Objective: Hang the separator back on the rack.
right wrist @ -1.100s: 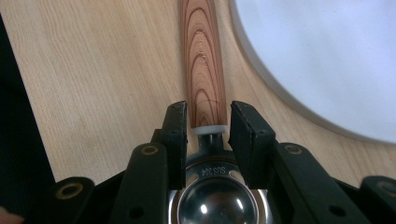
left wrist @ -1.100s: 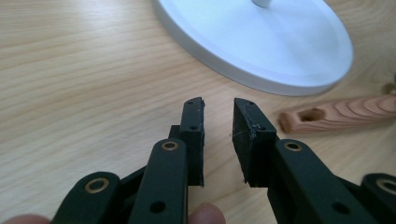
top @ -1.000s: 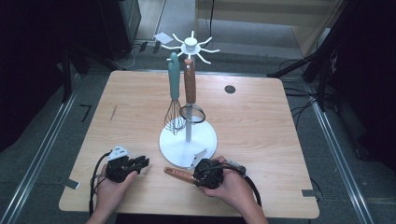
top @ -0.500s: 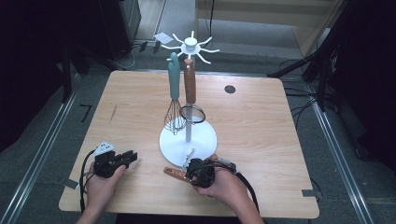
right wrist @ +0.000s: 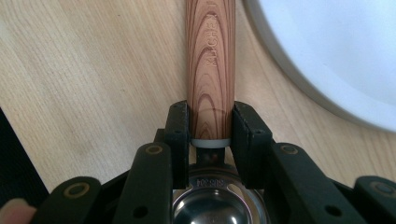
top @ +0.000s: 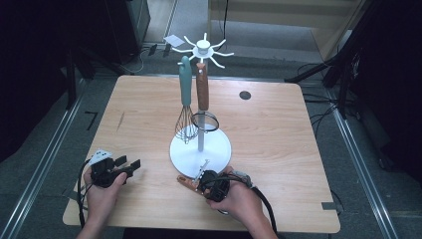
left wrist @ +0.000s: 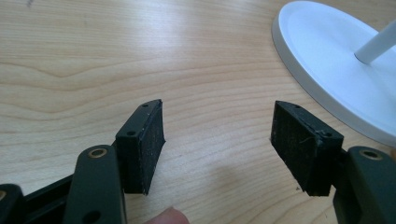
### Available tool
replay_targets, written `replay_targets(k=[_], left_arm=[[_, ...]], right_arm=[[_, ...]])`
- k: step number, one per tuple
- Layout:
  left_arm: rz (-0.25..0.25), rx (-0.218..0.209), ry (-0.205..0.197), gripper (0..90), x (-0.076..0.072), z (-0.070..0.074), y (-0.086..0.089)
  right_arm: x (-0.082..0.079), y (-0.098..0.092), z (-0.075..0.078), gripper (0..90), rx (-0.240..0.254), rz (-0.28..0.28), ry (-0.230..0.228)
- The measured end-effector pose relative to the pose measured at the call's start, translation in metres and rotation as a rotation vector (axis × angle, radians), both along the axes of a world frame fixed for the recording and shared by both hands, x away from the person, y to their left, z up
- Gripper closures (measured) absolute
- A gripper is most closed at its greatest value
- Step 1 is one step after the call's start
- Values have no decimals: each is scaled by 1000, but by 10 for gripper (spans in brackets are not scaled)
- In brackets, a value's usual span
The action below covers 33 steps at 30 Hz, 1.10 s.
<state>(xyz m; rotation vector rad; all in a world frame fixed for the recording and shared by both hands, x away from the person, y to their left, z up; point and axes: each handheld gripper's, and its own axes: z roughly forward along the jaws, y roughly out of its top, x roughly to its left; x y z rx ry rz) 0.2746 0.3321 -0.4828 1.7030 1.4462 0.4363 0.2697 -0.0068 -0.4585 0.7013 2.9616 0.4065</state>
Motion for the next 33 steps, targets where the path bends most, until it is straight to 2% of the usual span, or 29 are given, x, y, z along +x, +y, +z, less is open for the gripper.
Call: replay_targets(k=[3,5,7,8,13,17,21,23,27,33], left_arm=[[21,4,4,315,1,1,3],[29,9,17,292,2,1,5],[27,11,28,256,2,0,6],[34,13,29,242,2,0,6],[44,33,16,158,2,2,7],[48,34,7,140,2,2,9],[30,62,12,130,2,0,4],[29,63,9,131,2,0,4],[29,52,16,129,3,-1,5],[28,56,15,129,2,-1,5]], right_arm=[[-2,-8,8,712,39,-7,-17],[-4,-13,13,711,66,-35,-51],[-4,-18,17,711,78,-35,-64],[-4,-21,18,711,87,-55,-72],[-1,-37,18,712,131,-101,-68],[2,-46,18,711,165,-139,-83],[6,-56,17,711,207,-176,-95],[8,-61,17,711,222,-201,-104],[11,-68,16,711,238,-216,-109],[16,-81,16,710,281,-268,-143]])
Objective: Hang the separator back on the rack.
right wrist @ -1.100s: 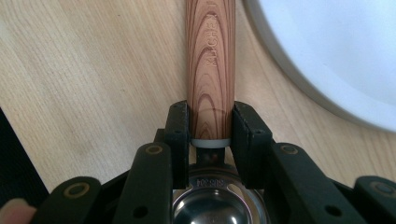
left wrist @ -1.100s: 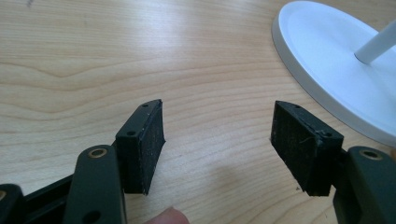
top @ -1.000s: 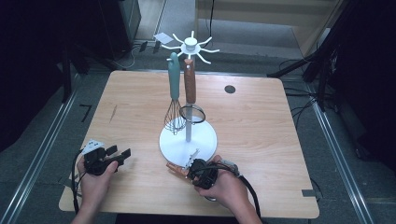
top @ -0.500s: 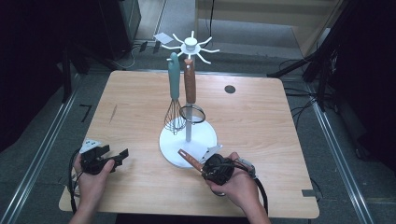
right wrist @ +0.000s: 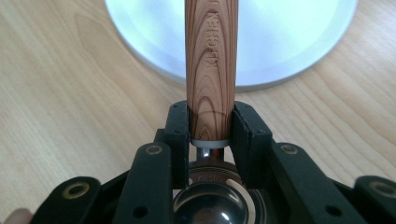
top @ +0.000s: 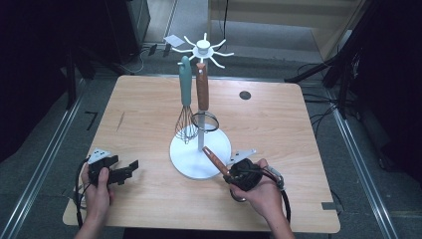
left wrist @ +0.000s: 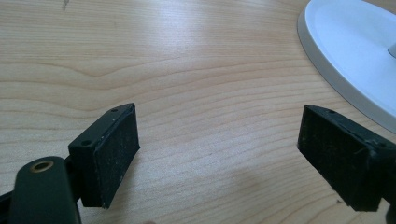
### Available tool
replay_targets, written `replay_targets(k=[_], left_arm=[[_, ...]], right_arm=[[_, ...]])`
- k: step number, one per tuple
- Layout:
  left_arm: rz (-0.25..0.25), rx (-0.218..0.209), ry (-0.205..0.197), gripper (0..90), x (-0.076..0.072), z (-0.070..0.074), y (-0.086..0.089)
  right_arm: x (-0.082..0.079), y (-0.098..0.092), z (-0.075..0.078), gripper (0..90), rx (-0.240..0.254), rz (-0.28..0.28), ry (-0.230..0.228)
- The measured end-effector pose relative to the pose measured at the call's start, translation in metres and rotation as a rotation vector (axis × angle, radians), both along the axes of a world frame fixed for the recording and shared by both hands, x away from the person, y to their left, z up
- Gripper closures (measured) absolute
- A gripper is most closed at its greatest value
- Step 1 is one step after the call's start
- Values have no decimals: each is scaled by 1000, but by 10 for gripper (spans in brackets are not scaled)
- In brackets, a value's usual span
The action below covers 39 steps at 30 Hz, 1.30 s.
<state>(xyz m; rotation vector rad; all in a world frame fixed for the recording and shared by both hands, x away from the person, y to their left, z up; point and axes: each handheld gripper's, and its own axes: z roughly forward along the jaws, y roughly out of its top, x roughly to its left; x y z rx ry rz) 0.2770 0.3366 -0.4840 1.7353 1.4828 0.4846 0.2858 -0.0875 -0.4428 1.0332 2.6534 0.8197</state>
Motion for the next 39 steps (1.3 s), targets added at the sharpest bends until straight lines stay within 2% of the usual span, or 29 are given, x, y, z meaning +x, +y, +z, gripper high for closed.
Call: replay_targets(k=[4,7,12,17,23,39], left_arm=[[-4,3,-10,130,0,-1,-2],[-2,10,-11,130,0,-1,-3],[5,14,-10,131,0,-1,-3],[2,41,-18,131,-1,-2,-5],[4,94,-38,119,-4,-2,-11],[11,91,-35,102,-4,-2,-11]], right_arm=[[3,-9,0,710,52,-48,-19],[4,-14,0,710,72,-82,-38],[5,-19,1,710,111,-103,-62],[4,-23,6,710,151,-133,-104],[2,-29,12,710,201,-174,-157],[-6,-36,34,710,309,-200,-293]])
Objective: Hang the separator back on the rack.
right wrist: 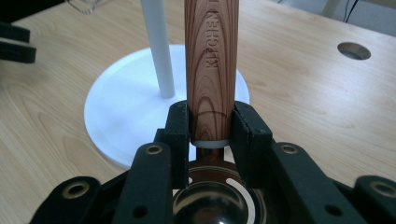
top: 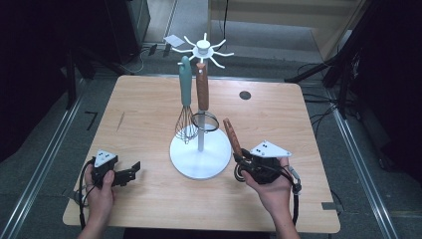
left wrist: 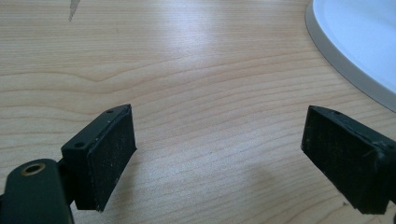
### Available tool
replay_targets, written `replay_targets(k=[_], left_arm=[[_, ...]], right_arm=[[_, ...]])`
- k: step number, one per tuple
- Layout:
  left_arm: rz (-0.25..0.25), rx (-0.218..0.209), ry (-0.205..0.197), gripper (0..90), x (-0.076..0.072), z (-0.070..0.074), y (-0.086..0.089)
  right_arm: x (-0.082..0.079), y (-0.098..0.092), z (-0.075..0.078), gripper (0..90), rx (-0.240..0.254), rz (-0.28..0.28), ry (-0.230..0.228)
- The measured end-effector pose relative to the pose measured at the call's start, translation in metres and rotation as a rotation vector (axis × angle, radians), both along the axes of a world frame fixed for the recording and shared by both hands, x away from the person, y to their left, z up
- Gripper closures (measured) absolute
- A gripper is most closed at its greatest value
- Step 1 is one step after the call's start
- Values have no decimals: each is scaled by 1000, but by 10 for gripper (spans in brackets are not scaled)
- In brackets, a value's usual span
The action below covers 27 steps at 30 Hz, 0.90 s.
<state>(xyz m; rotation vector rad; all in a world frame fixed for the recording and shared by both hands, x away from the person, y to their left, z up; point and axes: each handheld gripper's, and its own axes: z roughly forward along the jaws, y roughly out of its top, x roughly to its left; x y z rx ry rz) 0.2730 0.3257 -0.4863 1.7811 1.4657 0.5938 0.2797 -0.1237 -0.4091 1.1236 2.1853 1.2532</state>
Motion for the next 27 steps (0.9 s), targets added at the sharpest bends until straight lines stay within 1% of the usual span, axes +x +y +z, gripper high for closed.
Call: replay_targets(k=[2,7,8,16,22,27], left_arm=[[2,3,-1,102,0,0,0],[4,7,-1,102,0,0,-1],[3,7,-2,102,0,0,-1],[2,9,-1,102,0,0,-1],[0,11,-1,102,0,0,-1],[-1,12,-1,101,0,0,-1]], right_arm=[[0,0,2,710,17,4,-2],[-1,0,8,710,44,-2,-27],[-1,0,9,710,48,-1,-27],[-3,2,17,710,75,-2,-68],[-4,4,23,710,76,-2,-103],[-4,5,29,710,103,-5,-127]])
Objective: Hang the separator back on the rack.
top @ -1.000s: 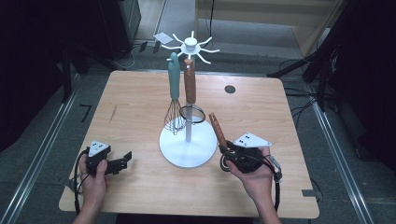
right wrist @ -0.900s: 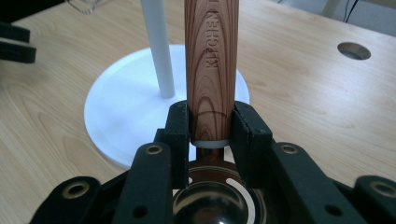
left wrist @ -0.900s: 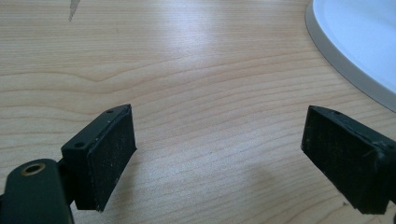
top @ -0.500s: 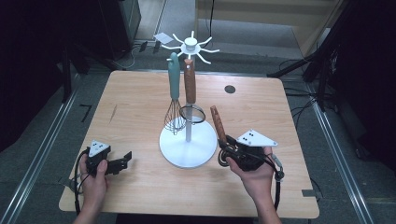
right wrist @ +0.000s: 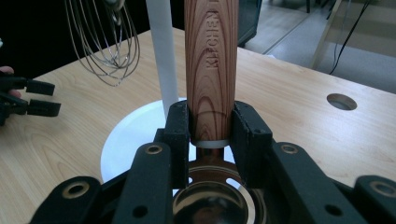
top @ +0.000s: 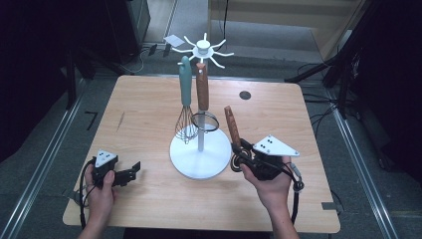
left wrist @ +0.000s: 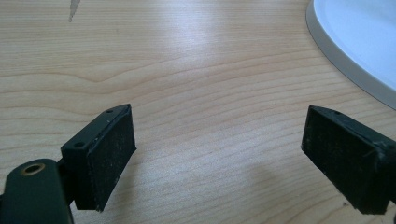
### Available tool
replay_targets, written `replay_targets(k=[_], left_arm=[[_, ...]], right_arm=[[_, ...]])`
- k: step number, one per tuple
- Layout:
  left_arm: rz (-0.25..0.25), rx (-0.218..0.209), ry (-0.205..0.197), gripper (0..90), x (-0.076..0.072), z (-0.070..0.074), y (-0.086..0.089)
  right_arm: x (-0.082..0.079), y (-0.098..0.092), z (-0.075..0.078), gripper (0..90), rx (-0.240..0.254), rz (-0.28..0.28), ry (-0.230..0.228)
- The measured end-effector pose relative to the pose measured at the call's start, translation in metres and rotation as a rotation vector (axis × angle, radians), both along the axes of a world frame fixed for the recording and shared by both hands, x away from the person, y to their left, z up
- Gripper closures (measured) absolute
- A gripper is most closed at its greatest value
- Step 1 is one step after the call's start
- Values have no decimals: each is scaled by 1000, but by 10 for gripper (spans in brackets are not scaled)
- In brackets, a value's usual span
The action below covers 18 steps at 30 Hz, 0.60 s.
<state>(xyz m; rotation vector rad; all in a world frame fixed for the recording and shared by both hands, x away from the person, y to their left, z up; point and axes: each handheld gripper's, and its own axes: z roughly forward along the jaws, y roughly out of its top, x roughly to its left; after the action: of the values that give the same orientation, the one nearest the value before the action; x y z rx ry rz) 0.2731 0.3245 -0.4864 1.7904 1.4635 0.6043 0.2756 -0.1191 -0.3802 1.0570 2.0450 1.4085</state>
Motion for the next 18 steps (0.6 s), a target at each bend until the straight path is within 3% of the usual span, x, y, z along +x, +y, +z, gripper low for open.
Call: replay_targets(k=[18], left_arm=[[1,2,1,100,0,0,0]], right_arm=[[-3,2,17,710,43,-1,-66]])
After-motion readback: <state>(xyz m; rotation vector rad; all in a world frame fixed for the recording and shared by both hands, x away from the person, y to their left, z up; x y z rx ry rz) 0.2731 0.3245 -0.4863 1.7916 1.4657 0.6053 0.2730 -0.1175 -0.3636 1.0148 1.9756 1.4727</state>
